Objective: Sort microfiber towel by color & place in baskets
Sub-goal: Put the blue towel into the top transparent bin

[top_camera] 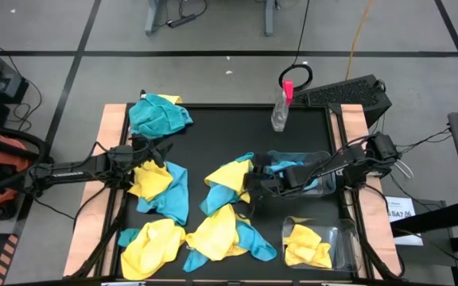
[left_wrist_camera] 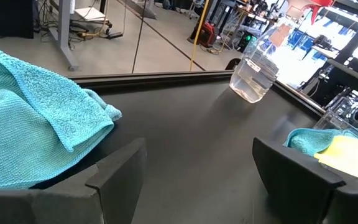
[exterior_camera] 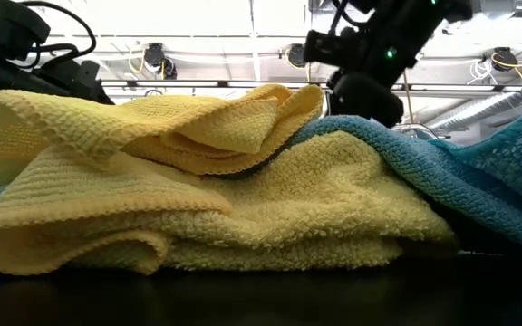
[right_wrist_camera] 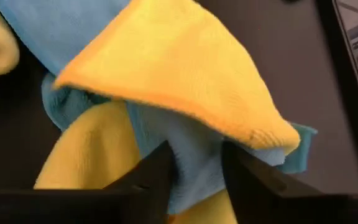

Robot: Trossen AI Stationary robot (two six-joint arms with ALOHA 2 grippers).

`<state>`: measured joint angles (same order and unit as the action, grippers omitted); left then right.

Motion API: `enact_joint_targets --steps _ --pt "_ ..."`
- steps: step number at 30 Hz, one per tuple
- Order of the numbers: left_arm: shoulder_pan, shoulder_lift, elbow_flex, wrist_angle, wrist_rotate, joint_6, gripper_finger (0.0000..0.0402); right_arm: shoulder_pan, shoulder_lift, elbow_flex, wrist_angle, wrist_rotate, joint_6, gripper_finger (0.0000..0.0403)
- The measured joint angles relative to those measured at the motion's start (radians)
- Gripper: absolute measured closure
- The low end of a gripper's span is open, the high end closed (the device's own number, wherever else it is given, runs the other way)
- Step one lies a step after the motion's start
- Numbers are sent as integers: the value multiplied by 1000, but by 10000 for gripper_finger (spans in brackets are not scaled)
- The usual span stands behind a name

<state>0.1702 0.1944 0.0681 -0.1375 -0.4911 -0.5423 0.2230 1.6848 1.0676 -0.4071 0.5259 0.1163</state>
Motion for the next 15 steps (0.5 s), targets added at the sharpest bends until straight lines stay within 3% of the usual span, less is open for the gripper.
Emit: enact_joint_targets --steps 4,9,15 --pt "0 0 0 0 0 0 103 0 0 46 -36 -2 -47 387" --pt "0 0 0 0 0 0 103 -8 -4 145 -136 13 -82 397" --pt "0 0 0 0 0 0 103 -7 -5 336 -337 153 -142 401"
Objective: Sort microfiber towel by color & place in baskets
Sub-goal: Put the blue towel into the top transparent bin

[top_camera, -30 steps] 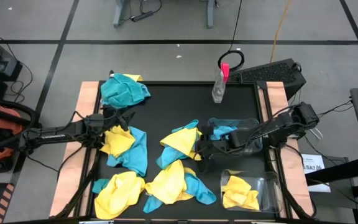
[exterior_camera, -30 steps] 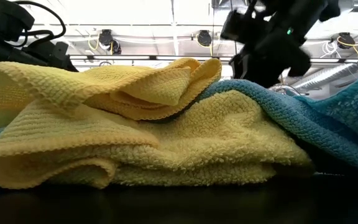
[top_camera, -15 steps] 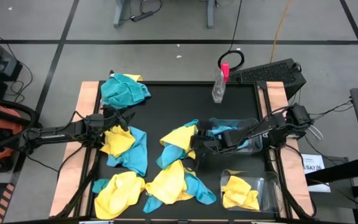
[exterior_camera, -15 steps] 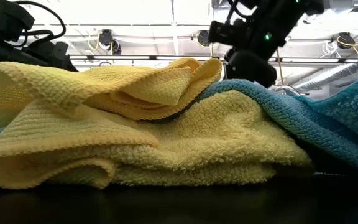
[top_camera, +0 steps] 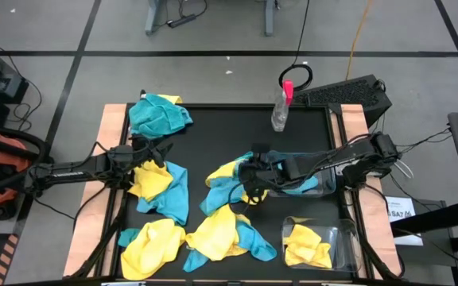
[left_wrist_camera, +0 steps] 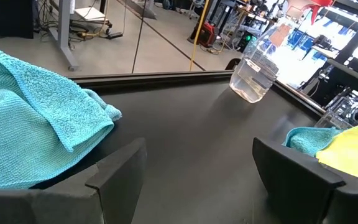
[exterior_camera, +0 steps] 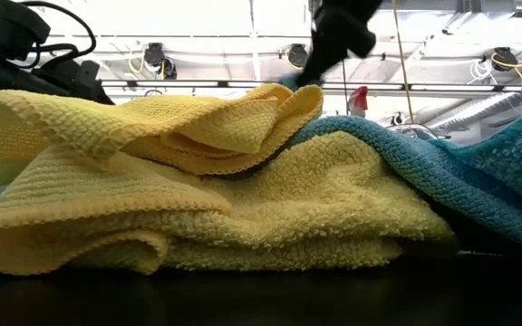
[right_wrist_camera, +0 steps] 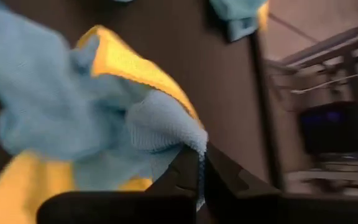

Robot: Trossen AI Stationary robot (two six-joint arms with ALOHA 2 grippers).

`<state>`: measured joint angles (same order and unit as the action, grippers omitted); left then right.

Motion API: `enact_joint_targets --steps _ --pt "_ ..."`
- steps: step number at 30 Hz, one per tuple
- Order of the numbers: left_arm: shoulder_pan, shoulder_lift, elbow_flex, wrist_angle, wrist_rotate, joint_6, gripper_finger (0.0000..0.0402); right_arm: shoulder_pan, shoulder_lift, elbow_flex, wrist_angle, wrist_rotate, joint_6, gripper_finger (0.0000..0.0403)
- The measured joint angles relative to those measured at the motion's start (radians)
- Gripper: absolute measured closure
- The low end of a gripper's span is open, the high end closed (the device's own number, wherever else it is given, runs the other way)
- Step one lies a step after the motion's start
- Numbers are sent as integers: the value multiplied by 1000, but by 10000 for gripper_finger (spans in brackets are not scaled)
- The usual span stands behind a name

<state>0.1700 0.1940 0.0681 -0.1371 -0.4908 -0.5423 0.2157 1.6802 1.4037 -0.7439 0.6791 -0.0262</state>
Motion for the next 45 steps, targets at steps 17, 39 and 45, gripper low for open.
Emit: enact_joint_targets --steps 17,39,45 --pt "0 0 0 0 0 0 103 9 -133 515 -614 203 102 402" --pt "0 0 0 0 0 0 103 8 -560 647 -806 156 253 402" --pt "0 0 0 0 0 0 103 8 -625 647 -798 -84 254 402"
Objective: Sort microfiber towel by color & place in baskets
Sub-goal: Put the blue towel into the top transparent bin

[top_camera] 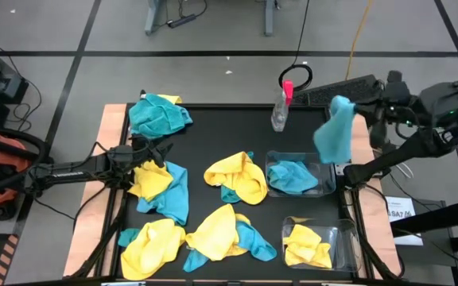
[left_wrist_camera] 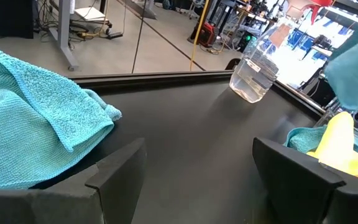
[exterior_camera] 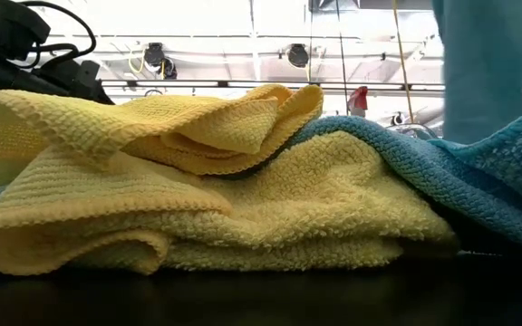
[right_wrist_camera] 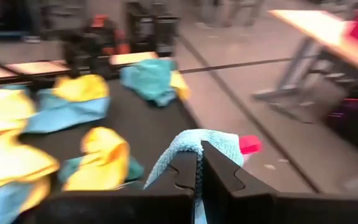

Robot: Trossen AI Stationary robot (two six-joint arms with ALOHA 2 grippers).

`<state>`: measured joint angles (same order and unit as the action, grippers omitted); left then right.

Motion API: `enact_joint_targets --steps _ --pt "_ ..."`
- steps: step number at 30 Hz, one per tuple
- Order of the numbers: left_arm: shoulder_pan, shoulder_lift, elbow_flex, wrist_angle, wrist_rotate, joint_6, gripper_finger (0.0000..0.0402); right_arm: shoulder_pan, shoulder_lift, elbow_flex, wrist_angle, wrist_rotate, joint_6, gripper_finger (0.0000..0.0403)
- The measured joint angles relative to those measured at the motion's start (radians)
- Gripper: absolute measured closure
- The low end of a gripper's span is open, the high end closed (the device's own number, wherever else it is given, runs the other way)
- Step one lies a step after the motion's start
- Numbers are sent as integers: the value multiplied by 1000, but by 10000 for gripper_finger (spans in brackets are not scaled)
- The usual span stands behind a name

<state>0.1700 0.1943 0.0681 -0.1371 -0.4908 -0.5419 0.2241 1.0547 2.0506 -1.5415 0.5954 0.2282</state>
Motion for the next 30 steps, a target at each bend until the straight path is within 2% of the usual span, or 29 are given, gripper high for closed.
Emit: enact_joint_targets --steps 5,10,21,30 --pt "0 0 0 0 0 0 103 0 2 -7 4 -138 0 402" --pt "0 0 0 0 0 0 103 0 2 -90 5 -237 0 402" --pt "0 0 0 0 0 0 103 0 3 -369 46 -334 0 402" --pt "0 0 0 0 0 0 103 0 -1 -605 170 -412 26 402"
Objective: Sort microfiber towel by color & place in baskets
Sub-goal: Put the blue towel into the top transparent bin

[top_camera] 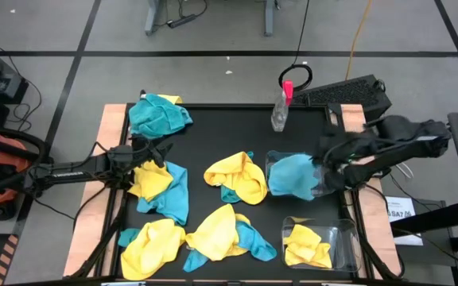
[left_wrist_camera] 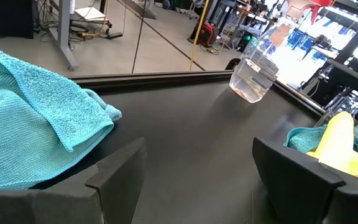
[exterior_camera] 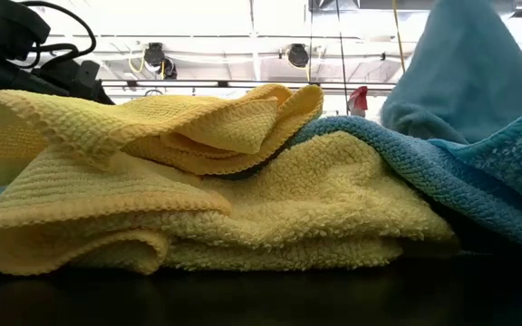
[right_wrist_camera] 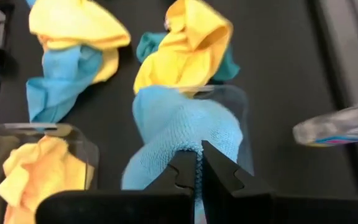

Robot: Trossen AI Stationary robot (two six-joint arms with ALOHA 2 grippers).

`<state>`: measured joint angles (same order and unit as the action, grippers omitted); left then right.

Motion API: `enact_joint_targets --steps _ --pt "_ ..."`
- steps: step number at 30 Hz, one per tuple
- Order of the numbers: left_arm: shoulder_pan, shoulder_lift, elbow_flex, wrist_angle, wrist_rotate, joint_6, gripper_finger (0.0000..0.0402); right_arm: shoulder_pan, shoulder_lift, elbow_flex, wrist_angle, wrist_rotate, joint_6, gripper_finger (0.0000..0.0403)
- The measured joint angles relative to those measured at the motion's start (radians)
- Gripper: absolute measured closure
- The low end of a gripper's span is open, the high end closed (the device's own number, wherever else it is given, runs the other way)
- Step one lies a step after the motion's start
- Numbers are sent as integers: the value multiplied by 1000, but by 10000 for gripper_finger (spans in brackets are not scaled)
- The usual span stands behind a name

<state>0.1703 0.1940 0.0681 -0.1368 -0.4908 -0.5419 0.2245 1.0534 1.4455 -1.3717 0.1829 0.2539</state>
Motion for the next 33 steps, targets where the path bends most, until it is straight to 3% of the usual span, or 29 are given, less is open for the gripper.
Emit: enact_joint_targets --steps 5,19,26,33 --pt "0 0 0 0 0 0 103 0 0 -157 89 -56 2 402" --pt "0 0 0 0 0 0 103 -4 1 -571 433 -59 50 403" --pt "0 0 0 0 0 0 103 -40 2 -690 594 -58 57 403" --pt "0 0 0 0 0 0 103 -90 9 -763 635 -59 89 403"
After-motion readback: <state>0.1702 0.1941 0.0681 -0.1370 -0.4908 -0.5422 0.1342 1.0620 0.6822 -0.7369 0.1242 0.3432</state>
